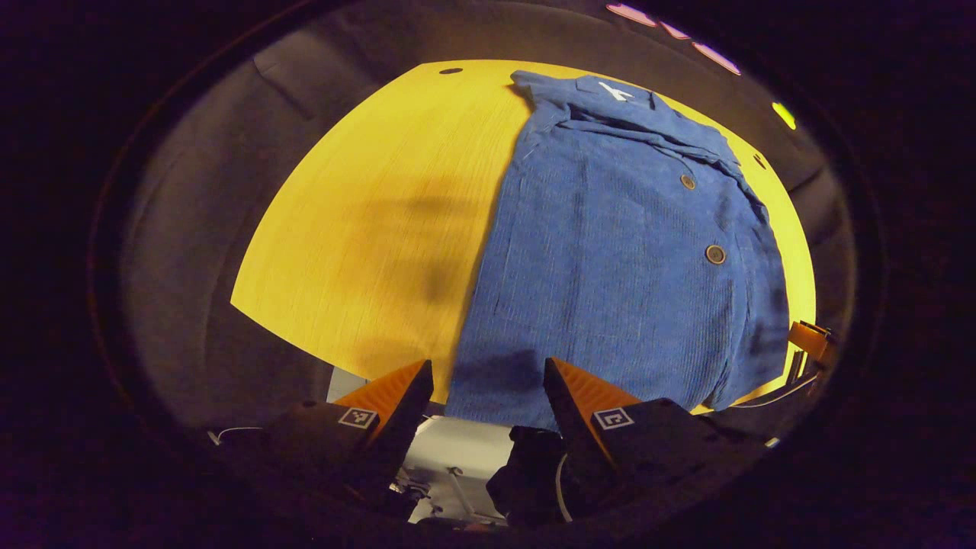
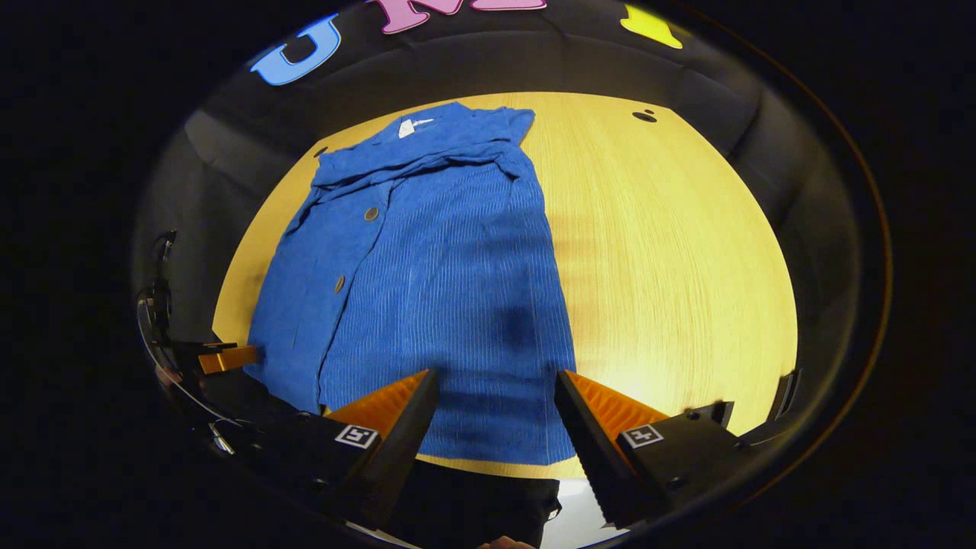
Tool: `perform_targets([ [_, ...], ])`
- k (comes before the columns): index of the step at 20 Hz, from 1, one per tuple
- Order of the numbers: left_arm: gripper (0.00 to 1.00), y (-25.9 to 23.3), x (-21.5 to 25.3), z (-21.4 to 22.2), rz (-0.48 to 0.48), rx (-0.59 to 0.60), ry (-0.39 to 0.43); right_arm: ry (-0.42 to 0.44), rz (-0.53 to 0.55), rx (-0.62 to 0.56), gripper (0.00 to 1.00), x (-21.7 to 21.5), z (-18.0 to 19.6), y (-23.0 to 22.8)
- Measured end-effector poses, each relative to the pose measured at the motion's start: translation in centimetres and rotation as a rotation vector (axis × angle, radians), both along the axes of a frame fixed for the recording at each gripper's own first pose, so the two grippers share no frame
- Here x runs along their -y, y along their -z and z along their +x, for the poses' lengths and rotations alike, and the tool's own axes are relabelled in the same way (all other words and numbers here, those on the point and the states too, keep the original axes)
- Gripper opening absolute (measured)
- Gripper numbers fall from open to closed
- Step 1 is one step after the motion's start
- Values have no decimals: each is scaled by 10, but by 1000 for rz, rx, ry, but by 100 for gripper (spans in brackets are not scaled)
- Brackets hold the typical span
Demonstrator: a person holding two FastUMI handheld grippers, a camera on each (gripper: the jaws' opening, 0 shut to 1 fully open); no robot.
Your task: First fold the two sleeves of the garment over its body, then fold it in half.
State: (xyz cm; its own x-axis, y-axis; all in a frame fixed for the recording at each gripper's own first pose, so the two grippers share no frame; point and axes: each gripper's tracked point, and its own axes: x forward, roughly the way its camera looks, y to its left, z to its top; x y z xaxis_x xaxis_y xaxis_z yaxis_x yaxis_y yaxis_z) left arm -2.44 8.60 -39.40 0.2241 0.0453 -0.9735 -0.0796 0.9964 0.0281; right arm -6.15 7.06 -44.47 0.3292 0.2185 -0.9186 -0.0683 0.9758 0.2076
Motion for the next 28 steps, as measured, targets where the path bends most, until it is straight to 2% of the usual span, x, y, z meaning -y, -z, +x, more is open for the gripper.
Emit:
perform_targets([
  [2,88,8,-4,-4,9,-32,14,9,-13,-31,99,2,-8,6],
  [3,85,9,-4,-6,14,-45,23,17,-12,-48,99,4,-12,9],
  [5,88,10,-5,-1,18,-43,40,33,-20,-60,99,10,-14,12],
  [7,85,10,-6,-1,13,-53,48,34,-49,-82,99,19,-18,19],
  [10,85,13,2,-2,-38,-61,33,43,-70,-101,99,25,-18,25],
  [13,84,13,2,-3,-47,-75,41,46,-100,-117,99,30,-19,31],
  [14,80,13,1,-3,-43,-79,54,40,-105,-126,99,30,-20,33],
  [15,84,13,0,-3,-41,-83,63,33,-113,-134,99,29,-21,35],
  [16,80,13,0,-2,-41,-86,56,23,-120,-138,99,27,-23,38],
  [17,84,13,2,-2,-43,-85,42,12,-131,-147,99,27,-26,41],
  [18,80,14,1,-3,-42,-83,48,2,-141,-163,96,27,-29,43],
  [19,84,14,0,-4,-39,-80,54,4,-140,-145,90,25,-24,43],
  [22,83,13,4,-1,-41,-80,79,7,-139,-164,82,24,-28,42],
  [23,77,12,6,1,-41,-80,91,10,-133,-162,78,21,-25,42],
  [27,20,15,23,10,-50,-24,124,40,-89,-162,10,11,-21,42],
  [28,6,14,24,11,-65,-9,135,49,-81,-169,6,10,-22,41],
])
